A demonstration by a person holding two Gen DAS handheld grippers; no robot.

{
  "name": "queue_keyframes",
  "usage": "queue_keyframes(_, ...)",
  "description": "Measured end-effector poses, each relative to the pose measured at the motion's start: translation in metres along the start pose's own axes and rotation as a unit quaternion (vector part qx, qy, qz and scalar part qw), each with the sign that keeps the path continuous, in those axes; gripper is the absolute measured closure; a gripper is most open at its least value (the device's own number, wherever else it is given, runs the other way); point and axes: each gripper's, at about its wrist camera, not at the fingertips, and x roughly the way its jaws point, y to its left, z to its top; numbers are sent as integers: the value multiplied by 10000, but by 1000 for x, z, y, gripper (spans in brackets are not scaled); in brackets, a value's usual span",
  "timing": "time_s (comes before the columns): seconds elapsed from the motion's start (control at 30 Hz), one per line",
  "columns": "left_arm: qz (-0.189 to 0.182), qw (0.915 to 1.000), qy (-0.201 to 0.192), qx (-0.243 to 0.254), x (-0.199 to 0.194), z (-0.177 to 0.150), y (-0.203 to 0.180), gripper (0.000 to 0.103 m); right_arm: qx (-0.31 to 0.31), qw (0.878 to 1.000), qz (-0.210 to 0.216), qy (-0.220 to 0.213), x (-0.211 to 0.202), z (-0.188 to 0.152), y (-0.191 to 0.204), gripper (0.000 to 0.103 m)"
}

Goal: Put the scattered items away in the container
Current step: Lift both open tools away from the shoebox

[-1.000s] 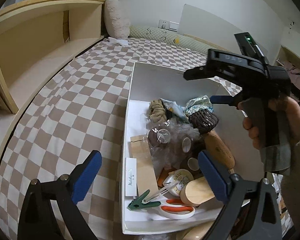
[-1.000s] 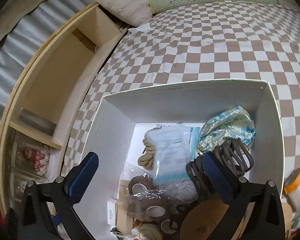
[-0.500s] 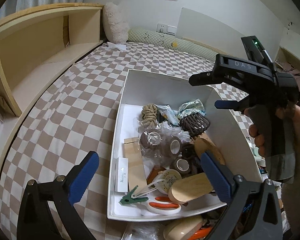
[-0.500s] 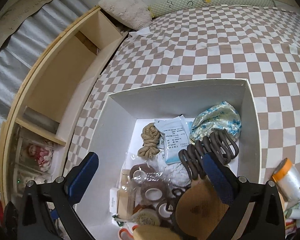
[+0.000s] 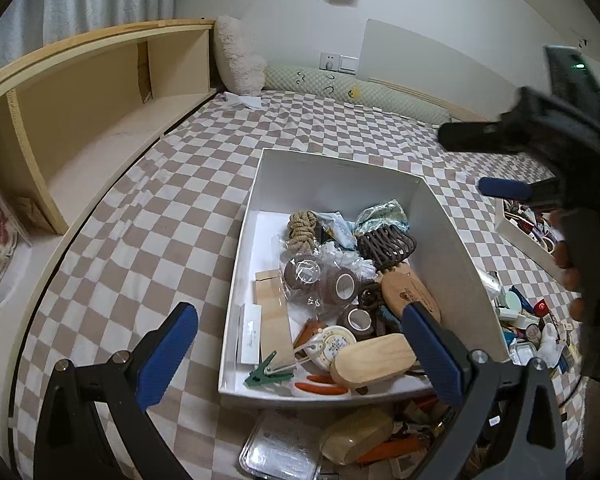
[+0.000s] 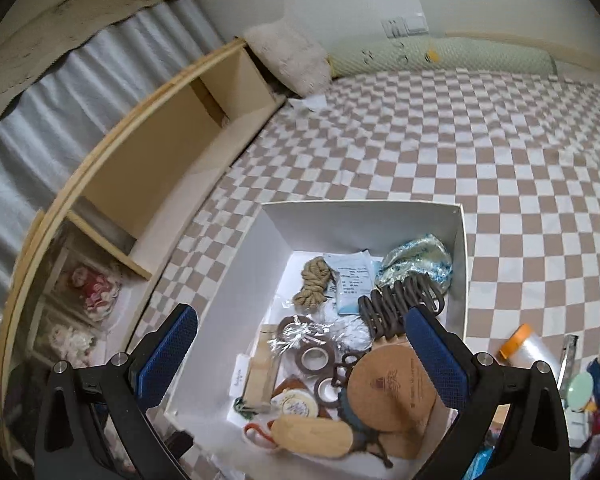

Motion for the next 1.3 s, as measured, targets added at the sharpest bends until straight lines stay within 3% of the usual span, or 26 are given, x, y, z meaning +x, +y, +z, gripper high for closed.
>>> queue_keyframes(0.4, 92, 9998, -148, 28, -41, -6, -20, 0, -583, 9950, -195, -788, -82, -27, 13, 0)
queue_keyframes(1.3, -247, 9964, -805, 27, -137, -42, -90, 0, -1433, 9756, -814, -1448, -203, -122, -4, 0)
